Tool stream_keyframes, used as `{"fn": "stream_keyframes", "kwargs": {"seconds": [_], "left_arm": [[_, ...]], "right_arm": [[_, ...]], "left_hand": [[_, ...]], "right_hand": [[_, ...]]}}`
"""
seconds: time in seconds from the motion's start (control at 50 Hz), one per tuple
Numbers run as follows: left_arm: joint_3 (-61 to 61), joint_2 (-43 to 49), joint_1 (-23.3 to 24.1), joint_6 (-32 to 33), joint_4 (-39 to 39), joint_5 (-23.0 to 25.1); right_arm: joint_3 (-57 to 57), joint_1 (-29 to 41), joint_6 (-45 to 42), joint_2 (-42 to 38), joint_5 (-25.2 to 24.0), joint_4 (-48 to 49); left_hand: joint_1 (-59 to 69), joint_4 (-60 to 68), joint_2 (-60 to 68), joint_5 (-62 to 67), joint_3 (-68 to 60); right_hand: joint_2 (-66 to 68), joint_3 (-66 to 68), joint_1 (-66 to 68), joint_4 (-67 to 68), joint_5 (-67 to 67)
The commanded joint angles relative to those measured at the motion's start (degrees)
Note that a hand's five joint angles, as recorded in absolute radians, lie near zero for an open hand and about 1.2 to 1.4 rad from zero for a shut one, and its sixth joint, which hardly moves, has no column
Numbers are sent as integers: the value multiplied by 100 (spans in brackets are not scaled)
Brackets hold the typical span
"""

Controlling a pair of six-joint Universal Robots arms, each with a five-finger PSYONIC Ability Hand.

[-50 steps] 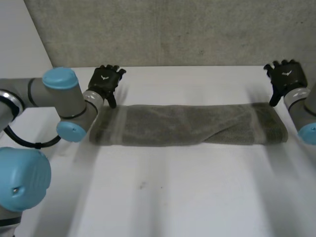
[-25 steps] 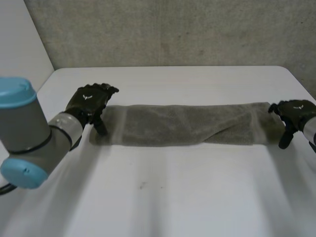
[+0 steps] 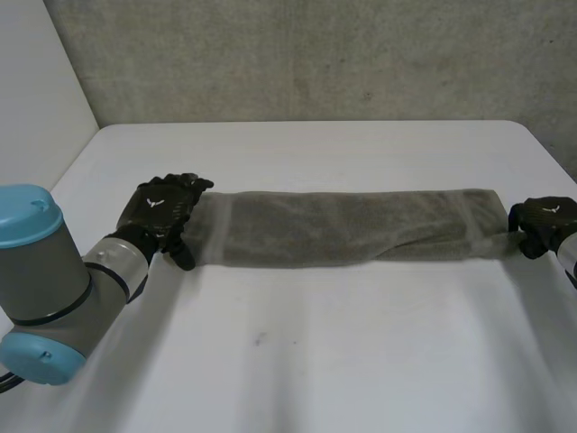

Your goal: Fold the towel.

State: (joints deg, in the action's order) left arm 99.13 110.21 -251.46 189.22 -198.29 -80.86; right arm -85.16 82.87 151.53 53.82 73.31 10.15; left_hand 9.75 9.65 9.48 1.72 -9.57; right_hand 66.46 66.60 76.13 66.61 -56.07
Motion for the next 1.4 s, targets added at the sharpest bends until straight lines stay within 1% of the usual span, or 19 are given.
{"fn": "stream_keyframes", "kwargs": {"seconds": [0.02, 0.18, 0.22, 0.28, 0.4, 0.44, 0.5, 0.54, 0.56, 0.6, 0.66, 0.76, 0.92, 1.06, 1.08, 1.1, 1.12, 1.3, 1.4], "left_arm": [[1, 0, -9, -8, -26, 0], [10, 9, -17, 1, -26, 0], [10, 0, -17, 1, -26, 0], [44, 0, -17, 1, -34, 8], [97, 0, -61, 1, -113, 0], [97, 0, -61, 1, -131, 0], [97, 0, -70, 1, -166, 0], [106, 0, -96, 1, -184, 0], [106, 0, -105, 1, -201, 0], [106, 0, -105, 1, -210, 0], [106, 0, -114, 1, -219, 0], [115, 0, -114, 1, -219, -9], [141, 0, -114, 1, -219, -18], [159, 0, -114, 1, -237, -9], [159, 0, -105, 1, -237, -9], [159, 0, -105, 1, -254, -9], [159, 0, -105, 1, -254, -9], [159, -9, -79, 1, -412, -9], [89, -9, 9, 10, -421, 8]], "right_arm": [[69, -69, -27, 15, 60, 57], [544, -667, -475, -135, 78, 66], [789, -982, -921, -143, 78, 40], [1035, -1018, -1256, -126, 104, 22], [1361, -798, -1134, 15, 96, 22], [1554, -134, -994, 172, 78, 66], [1687, 239, -932, 182, 78, 75], [1949, 1008, -862, 147, 87, 75], [1950, 1012, -862, 147, 87, 75], [2160, 1860, -853, 7, 69, 83], [2249, 2304, -844, -108, 52, 83], [2337, 3821, -853, -678, -36, 145], [2144, 4685, -730, -1294, -536, 180], [1968, 4704, -616, -1199, -511, 136], [1916, 4669, -546, -1007, -467, 119], [1915, 4668, -545, -1005, -467, 119], [1819, 4607, -397, -744, -397, 101], [643, 2956, 1070, 664, 17, 31], [-95, 2324, 1142, 902, -1, 48]], "left_hand": [[25, 35, 52, -172, -43], [25, 35, 52, -172, -43], [25, 35, 52, -172, -43], [25, 35, 52, -172, -43], [25, 35, 52, -172, -43], [25, 35, 52, -172, -43], [25, 35, 52, -172, -43], [25, 35, 52, -172, -43], [25, 35, 52, -172, -43], [25, 35, 52, -172, -43], [25, 35, 52, -172, -43], [25, 35, 52, -172, -43], [25, 35, 52, -172, -43], [25, 35, 52, -172, -43], [25, 35, 52, -172, -43], [25, 35, 52, -172, -43], [25, 35, 52, -172, -43], [25, 35, 52, -172, -43], [25, 35, 52, -172, -43]], "right_hand": [[1354, 1340, 387, 1339, -1393], [1354, 1340, 387, 1339, -1393], [1354, 1340, 387, 1339, -1393], [1354, 1340, 387, 1339, -1393], [1354, 1340, 387, 1339, -1393], [1354, 1340, 387, 1339, -1393], [1354, 1340, 387, 1339, -1393], [1354, 1340, 387, 1339, -1393], [1354, 1340, 387, 1339, -1393], [1354, 1340, 387, 1339, -1393], [1354, 1340, 387, 1339, -1393], [1354, 1340, 387, 1339, -1393], [1354, 1340, 387, 1339, -1393], [1043, 1029, 77, 1028, -1082], [-2423, -2438, -3390, -2439, 2385], [-2458, -2472, -3425, -2473, 2419], [-5646, -5660, -6613, -5661, 5607], [-5646, -5660, -6613, -5661, 5607], [-5646, -5660, -6613, -5661, 5607]]}}
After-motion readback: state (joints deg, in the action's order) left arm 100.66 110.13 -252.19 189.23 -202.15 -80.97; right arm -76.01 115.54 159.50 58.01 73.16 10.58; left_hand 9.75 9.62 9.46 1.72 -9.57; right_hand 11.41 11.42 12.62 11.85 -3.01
